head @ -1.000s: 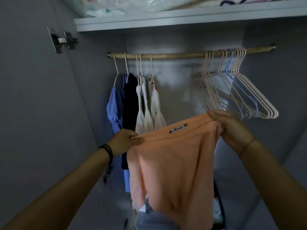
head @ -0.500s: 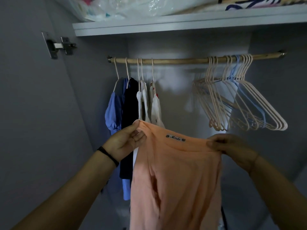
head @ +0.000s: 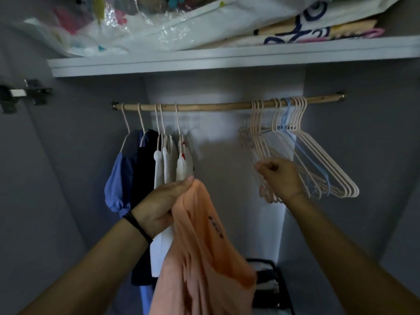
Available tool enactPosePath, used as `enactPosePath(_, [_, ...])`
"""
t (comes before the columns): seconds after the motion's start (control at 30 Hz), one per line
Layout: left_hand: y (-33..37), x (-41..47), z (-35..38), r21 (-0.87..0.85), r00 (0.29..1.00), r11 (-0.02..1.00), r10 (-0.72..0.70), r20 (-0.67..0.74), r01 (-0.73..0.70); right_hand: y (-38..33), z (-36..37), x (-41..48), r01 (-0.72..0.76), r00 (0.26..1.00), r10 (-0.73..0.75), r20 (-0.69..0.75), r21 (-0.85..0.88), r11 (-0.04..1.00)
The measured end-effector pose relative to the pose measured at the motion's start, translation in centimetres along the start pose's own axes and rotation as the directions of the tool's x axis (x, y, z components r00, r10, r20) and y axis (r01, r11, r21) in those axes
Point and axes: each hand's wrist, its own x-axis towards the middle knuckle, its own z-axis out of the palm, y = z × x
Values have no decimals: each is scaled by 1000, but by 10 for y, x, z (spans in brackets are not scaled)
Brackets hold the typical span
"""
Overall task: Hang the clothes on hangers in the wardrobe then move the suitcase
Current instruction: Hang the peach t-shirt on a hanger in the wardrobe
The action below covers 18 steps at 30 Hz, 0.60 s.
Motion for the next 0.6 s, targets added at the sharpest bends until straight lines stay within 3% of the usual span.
enactPosePath(0.1, [2, 7, 13, 3, 1000, 1000, 10, 2, -10, 3, 13, 38, 34, 988, -61, -140, -185, 982])
enactPosePath(0.3, [7, 21, 28, -21, 1000, 1000, 10, 0, -10, 19, 28, 74, -29, 975, -89, -204, -513, 858])
enactPosePath(0.53, [3, 32, 37, -24, 1000, 1000, -8, -25, 8, 35, 32, 82, -71, 983, -57, -175, -650, 757])
enactPosePath(0.6, [1, 34, 38, -30, 999, 1000, -7, -33, 6, 39, 31, 83, -58, 983, -62, -171, -620, 782])
